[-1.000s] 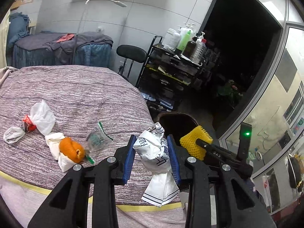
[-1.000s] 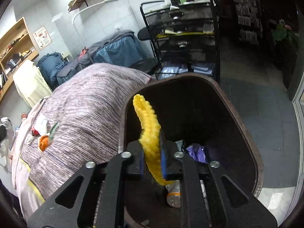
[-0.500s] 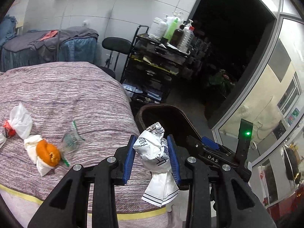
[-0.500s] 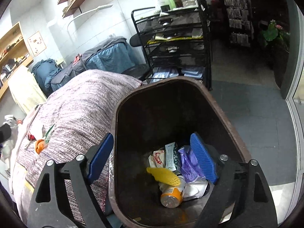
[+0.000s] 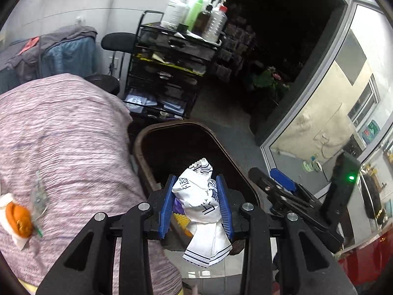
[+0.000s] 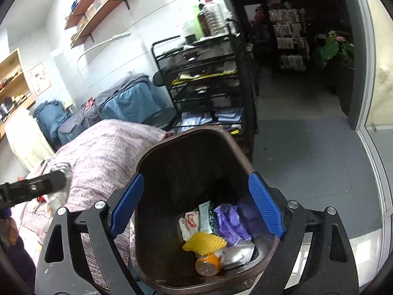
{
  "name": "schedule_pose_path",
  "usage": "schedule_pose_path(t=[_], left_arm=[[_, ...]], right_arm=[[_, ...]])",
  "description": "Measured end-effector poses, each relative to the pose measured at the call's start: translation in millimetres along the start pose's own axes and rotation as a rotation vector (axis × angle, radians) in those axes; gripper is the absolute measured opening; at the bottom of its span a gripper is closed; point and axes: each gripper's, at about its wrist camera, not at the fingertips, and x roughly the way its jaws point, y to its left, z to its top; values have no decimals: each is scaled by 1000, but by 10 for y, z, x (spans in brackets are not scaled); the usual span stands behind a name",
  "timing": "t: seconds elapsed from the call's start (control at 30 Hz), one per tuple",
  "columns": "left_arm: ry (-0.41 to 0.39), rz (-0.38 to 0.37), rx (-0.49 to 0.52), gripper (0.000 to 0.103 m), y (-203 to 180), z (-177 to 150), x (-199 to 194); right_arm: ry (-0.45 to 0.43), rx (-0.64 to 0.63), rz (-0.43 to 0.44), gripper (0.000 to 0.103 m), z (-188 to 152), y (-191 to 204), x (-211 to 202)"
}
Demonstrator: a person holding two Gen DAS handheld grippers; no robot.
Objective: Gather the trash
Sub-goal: 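Open the right tool to drop the foam net while the left tool drops the tissue bundle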
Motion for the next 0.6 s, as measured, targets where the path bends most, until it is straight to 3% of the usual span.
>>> schedule_pose_path(t=[0.6], left_arm=[[100,51,41,33,-156,118,696]], right_arm=[[-46,54,-63,89,42,-346,-203]])
